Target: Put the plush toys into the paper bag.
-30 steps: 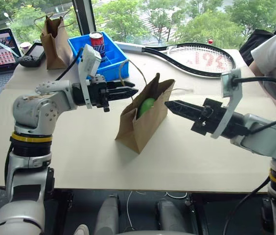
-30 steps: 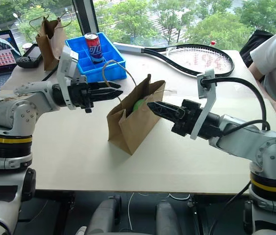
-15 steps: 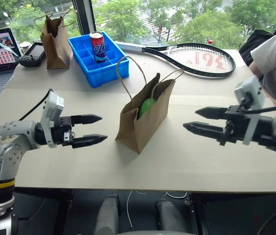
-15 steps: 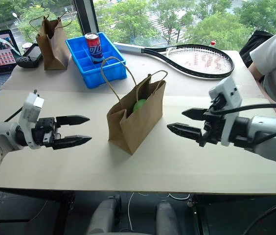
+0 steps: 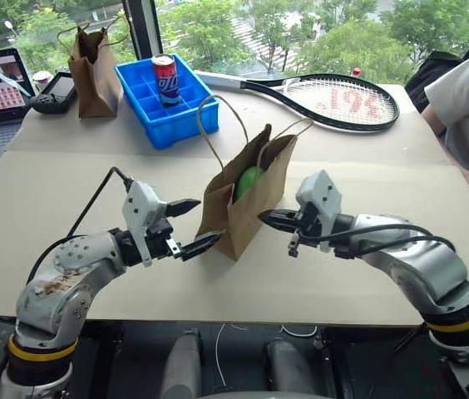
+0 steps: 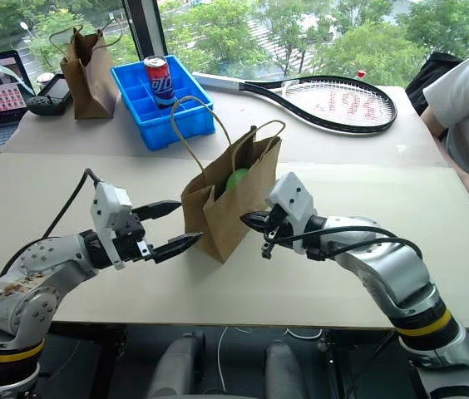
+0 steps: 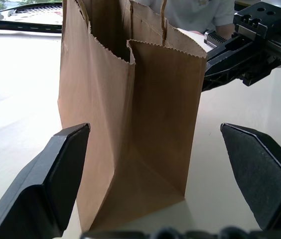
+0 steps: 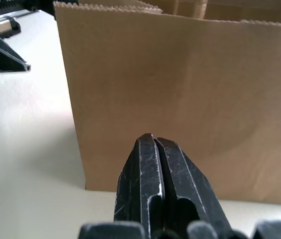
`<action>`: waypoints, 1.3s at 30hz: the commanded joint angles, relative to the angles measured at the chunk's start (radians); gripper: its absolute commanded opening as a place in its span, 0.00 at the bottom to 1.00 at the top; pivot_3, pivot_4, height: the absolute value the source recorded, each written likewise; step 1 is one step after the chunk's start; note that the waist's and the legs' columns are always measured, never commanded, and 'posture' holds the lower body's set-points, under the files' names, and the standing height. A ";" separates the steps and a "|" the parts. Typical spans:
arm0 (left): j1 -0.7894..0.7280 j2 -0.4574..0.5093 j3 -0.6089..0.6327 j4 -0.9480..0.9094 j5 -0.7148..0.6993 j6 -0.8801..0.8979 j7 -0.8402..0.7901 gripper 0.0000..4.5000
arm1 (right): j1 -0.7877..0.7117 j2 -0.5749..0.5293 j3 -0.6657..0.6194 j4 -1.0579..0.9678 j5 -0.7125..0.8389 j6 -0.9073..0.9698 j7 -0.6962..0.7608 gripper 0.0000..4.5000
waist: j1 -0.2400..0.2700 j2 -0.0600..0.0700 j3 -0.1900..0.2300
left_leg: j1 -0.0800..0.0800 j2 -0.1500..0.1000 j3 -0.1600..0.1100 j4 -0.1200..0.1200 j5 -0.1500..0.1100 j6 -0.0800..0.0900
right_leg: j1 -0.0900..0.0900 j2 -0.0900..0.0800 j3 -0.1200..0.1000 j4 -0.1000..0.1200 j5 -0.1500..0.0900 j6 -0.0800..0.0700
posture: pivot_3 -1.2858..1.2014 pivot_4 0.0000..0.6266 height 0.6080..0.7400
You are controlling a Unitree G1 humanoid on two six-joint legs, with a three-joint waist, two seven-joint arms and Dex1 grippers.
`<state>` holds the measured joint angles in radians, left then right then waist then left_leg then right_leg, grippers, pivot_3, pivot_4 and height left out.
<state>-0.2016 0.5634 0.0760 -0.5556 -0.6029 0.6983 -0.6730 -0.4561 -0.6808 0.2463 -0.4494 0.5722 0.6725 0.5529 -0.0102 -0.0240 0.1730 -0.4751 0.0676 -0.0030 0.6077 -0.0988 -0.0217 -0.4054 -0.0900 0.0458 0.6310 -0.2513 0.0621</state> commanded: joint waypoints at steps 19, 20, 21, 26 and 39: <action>-0.143 -0.135 -0.099 0.091 0.091 -0.036 0.146 0.49 | -0.022 0.191 -0.042 0.054 -0.190 -0.038 -0.004 0.00 | 0.002 0.000 0.000 | 0.000 0.000 0.000 0.000 0.000 0.000 | 0.000 0.000 0.000 0.001 0.004 0.006 | 0.52 0.24 0.93; -0.147 -0.130 -0.102 0.102 0.099 -0.042 0.138 0.39 | -0.018 0.186 -0.051 0.048 -0.188 -0.030 -0.004 0.00 | 0.002 0.000 0.000 | 0.000 0.000 0.000 0.000 0.000 0.000 | 0.000 0.000 0.000 0.001 0.004 0.006 | 0.52 0.24 0.93; -0.152 -0.129 -0.107 0.117 0.102 -0.049 0.127 0.33 | -0.007 0.173 -0.068 0.036 -0.180 -0.015 -0.002 0.00 | 0.002 0.000 0.000 | 0.000 0.000 0.000 0.000 0.000 0.000 | 0.000 0.000 0.000 0.001 0.004 0.006 | 0.52 0.24 0.93; -0.188 -0.119 -0.125 0.184 0.108 -0.095 0.046 0.02 | 0.074 0.074 -0.201 -0.037 -0.125 0.066 0.026 0.00 | 0.015 0.000 0.000 | 0.000 -0.001 0.000 0.000 0.000 0.000 | 0.000 0.000 0.000 0.000 0.003 0.005 | 0.52 0.24 0.93; -0.499 0.003 -0.156 0.622 0.041 -0.378 -0.682 0.02 | 0.491 -0.259 -0.668 -0.051 -0.149 0.048 0.184 0.00 | 0.015 0.000 -0.001 | 0.000 -0.001 0.001 0.000 0.000 0.000 | 0.001 -0.001 0.000 -0.001 0.000 0.001 | 0.52 0.24 0.93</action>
<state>-0.6733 0.5532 -0.0785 0.0356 -0.5231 0.3471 -1.2321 0.0226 -0.9198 -0.3452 -0.4772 0.4240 0.7524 0.7152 0.0050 -0.0235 0.1724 -0.4750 0.0665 -0.0020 0.6079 -0.0986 -0.0216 -0.4045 -0.0905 0.0461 0.6304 -0.2510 0.0631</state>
